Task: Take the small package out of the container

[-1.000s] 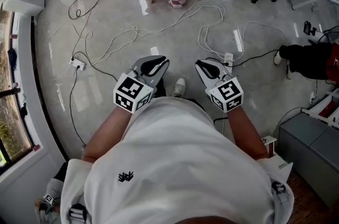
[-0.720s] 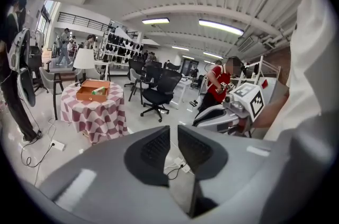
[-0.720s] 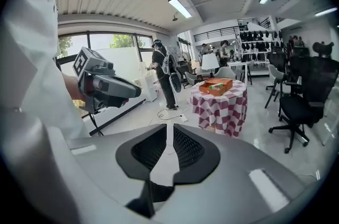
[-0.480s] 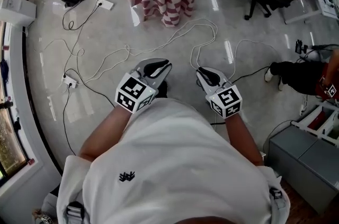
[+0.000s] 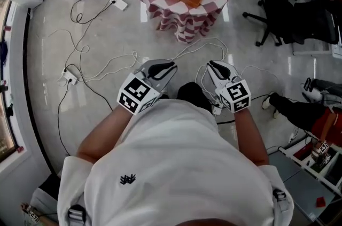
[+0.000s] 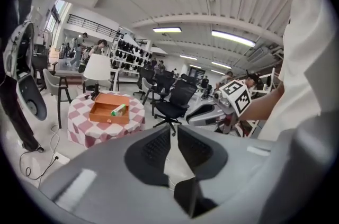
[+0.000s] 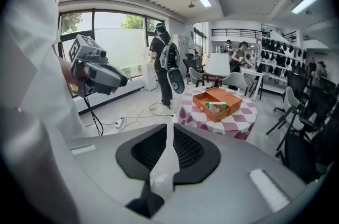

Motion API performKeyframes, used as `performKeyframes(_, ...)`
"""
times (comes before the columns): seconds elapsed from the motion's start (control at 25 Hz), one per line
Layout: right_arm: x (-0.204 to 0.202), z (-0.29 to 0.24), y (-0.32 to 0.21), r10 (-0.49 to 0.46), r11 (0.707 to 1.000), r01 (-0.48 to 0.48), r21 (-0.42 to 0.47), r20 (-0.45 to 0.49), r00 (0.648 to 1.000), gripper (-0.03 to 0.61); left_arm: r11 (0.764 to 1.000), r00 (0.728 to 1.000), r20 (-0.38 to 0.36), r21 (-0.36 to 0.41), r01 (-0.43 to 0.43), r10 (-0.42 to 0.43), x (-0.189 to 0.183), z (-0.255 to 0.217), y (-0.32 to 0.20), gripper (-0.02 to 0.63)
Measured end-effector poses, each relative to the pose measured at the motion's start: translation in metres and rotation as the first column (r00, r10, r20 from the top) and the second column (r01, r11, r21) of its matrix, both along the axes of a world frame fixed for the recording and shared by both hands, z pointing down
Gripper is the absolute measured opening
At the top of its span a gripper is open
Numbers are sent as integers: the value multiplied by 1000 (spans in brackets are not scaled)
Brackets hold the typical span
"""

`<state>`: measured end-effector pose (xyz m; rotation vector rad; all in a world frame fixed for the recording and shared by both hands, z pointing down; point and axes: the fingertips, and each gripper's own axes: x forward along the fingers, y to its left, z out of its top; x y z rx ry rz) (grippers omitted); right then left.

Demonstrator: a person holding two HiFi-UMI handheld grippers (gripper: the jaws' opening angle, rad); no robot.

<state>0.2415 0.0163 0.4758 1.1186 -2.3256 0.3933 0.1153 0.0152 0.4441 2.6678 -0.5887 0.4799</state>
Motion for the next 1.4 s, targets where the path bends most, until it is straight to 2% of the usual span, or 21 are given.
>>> performKeyframes(0.16, -6, 5, -66, -95, 995, 95, 3, -41, 995, 26, 994, 994, -5, -19, 111, -112, -26, 7, -41, 100)
performKeyframes(0.28, -5, 17, -116, -175, 985, 175, -1, -92, 980, 34, 979, 979, -1, -29, 202, -202, -43, 12, -67, 100)
performKeyframes(0.4, 3, 30, -172, -255, 966, 256, -15, -167, 952, 41, 957, 958, 1, -43, 286, -286, -50, 10, -98, 100)
performKeyframes(0.48, 6, 41, -208, -323, 946, 324, -33, -227, 919, 51, 946, 946, 3, -33, 324, -324, -50, 3, -117, 100)
performKeyframes(0.64, 12, 70, -272, -450, 888, 452, -83, -353, 820, 67, 909, 909, 4, -21, 416, -416, -52, -7, -155, 100)
performKeyframes(0.88, 16, 114, -342, -595, 786, 596, -162, -459, 660, 81, 852, 851, 36, -7, 524, -523, -52, -8, -194, 100)
performKeyframes(1.16, 16, 164, -382, -715, 651, 709, -269, -530, 455, 112, 780, 778, 75, -15, 626, -623, -55, -7, -218, 100)
performKeyframes(1.4, 12, 189, -391, -797, 508, 775, -376, -548, 256, 118, 747, 745, 99, -19, 664, -660, -53, -5, -236, 100)
